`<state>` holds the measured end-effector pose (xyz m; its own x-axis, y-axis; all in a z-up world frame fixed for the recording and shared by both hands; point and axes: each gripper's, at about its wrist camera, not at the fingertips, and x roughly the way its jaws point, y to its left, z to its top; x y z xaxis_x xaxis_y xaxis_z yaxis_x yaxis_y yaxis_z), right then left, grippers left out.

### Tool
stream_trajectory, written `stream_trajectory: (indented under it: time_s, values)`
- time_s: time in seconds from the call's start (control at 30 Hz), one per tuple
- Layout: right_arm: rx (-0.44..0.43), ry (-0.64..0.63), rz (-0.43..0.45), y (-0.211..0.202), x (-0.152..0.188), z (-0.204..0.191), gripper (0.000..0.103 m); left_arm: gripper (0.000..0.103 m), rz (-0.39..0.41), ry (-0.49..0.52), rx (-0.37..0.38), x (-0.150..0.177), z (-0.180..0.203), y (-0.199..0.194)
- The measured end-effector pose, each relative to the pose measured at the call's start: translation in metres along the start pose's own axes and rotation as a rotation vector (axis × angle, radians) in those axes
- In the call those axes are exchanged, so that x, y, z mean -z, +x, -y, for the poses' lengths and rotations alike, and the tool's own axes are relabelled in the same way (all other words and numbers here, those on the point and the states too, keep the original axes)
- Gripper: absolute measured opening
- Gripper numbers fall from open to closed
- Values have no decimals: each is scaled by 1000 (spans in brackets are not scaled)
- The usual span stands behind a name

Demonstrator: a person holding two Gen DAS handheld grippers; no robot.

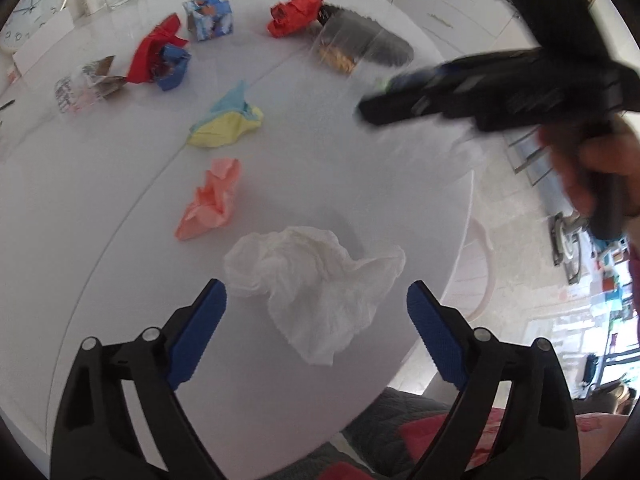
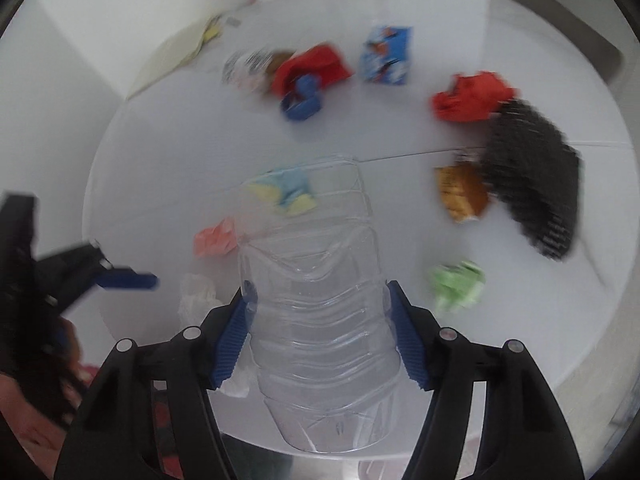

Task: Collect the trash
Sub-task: 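Grasp the clear plastic bottle with the right tool while the left tool grasps the white tissue, then carry tissue and bottle over the wastebasket and open both tools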

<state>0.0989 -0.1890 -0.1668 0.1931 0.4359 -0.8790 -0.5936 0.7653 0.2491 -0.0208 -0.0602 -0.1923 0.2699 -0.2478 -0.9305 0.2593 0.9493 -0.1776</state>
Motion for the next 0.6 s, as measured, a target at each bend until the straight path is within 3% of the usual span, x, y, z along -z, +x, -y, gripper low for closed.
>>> stream_trajectory:
  time_s: [0.1, 0.3, 0.37, 0.4, 0.47, 0.53, 0.6]
  values:
    - [9, 82, 62, -27, 15, 17, 66, 86, -30, -10, -28, -2, 4, 19]
    - [43, 218, 136, -67, 57, 30, 66, 70, -27, 4, -110, -4, 16, 32]
    - [24, 252, 161, -78, 71, 30, 66, 51, -17, 20, -136, -5, 21, 32]
    - [14, 268, 172, -82, 77, 32, 67, 46, -17, 23, -131, -8, 22, 32]
    - [16, 289, 189, -89, 86, 31, 66, 25, -23, 21, -105, -11, 22, 30]
    - [24, 302, 196, -93, 90, 30, 67, 14, -36, 10, -83, -14, 19, 30]
    - [30, 315, 206, -96, 94, 30, 67, 10, -39, 7, -70, -17, 19, 27]
